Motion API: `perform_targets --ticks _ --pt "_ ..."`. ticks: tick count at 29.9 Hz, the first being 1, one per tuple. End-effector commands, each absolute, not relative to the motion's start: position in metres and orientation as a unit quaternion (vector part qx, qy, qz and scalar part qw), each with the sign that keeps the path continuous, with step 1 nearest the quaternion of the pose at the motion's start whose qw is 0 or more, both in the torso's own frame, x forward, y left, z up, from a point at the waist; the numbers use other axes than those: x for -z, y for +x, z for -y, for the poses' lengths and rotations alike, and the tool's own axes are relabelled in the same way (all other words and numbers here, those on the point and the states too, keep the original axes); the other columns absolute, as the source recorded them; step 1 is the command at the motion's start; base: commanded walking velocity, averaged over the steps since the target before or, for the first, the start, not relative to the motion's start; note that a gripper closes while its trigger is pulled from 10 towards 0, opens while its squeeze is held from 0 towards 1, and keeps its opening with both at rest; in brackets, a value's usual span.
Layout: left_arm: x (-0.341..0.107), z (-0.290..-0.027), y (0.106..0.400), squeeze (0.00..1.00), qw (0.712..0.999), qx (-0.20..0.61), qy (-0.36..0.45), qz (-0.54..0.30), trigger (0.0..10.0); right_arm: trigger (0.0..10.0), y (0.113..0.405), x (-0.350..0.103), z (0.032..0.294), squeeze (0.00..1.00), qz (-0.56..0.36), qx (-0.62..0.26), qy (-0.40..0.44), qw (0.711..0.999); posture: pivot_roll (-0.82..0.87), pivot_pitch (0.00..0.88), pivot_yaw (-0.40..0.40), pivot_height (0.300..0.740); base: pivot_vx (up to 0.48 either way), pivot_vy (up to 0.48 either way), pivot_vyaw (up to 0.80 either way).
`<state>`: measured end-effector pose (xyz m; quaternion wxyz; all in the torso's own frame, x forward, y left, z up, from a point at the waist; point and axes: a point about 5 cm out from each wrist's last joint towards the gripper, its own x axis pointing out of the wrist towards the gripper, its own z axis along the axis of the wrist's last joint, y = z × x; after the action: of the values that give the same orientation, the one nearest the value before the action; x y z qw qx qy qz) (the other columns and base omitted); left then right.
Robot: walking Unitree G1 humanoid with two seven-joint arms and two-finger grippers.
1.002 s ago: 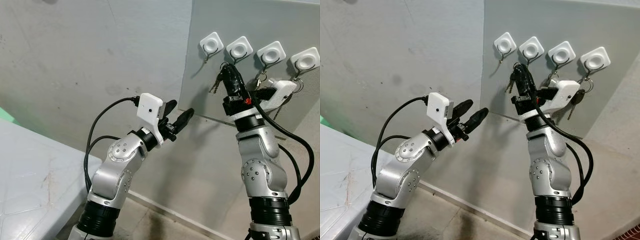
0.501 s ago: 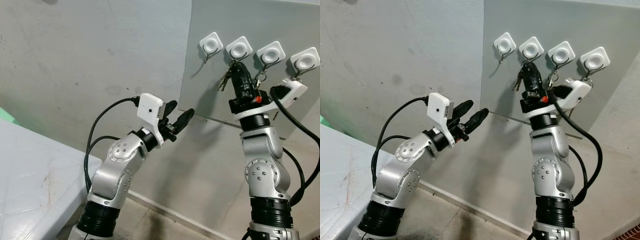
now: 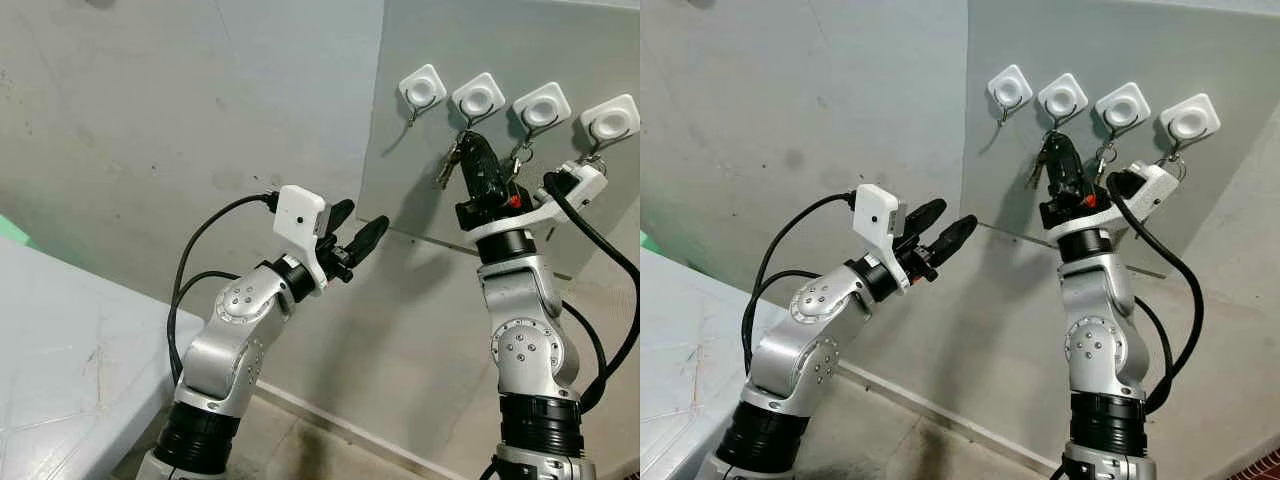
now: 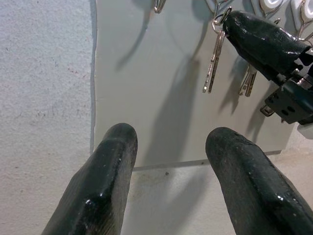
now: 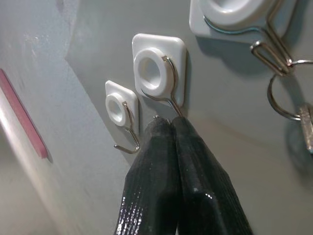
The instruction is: Hang keys on a hook
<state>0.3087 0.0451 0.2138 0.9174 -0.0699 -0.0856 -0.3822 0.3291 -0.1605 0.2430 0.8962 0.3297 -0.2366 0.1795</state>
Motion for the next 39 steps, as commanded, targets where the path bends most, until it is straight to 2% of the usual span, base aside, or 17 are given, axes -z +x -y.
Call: perform_targets --ticks 1,5,6,7,8,23,33,39 --pt "-0.223 -0.045 0.308 0.0 0.916 0.382 -0.072 0.1 10.0 10.0 0.327 -0.246 0.161 0.0 0.239 -0.181 0.338 0.892 -0.08 0.003 0.024 0.74 0.0 0.0 0.0" --pt "-0.223 -0.045 0.308 0.0 0.916 0.381 -0.074 0.099 10.0 10.0 0.327 -0.243 0.159 0.0 0.232 -0.185 0.348 0.889 -0.07 0.003 0.022 0.74 0.0 0.0 0.0" --pt "-0.223 -0.046 0.308 0.0 0.916 0.38 -0.074 0.099 10.0 10.0 0.326 -0.241 0.159 0.44 0.231 -0.185 0.349 0.889 -0.07 0.003 0.022 0.74 0.0 0.0 0.0" --pt "-0.223 -0.046 0.308 0.0 0.917 0.38 -0.074 0.099 10.0 10.0 0.326 -0.241 0.158 0.44 0.23 -0.186 0.35 0.889 -0.07 0.003 0.022 0.74 0.0 0.0 0.0" --pt "-0.223 -0.046 0.308 0.0 0.917 0.379 -0.074 0.099 10.0 10.0 0.325 -0.239 0.158 1.0 0.229 -0.185 0.349 0.89 -0.07 0.005 0.021 0.74 0.0 0.0 0.0" --pt "-0.214 -0.05 0.309 0.0 0.926 0.358 -0.076 0.089 10.0 10.0 0.314 -0.215 0.156 1.0 0.211 -0.167 0.304 0.914 -0.07 0.0 0.015 0.74 0.0 0.0 0.0" --pt "-0.17 -0.079 0.319 0.0 0.963 0.254 -0.078 0.035 10.0 10.0 0.289 -0.159 0.164 1.0 0.137 -0.121 0.269 0.946 -0.07 0.0 0.013 0.74 0.0 0.0 0.0" --pt "-0.148 -0.093 0.322 0.0 0.973 0.21 -0.092 0.003 10.0 10.0 0.28 -0.13 0.168 1.0 0.1 -0.084 0.249 0.96 -0.08 0.0 0.013 0.74 0.0 0.0 0.0"
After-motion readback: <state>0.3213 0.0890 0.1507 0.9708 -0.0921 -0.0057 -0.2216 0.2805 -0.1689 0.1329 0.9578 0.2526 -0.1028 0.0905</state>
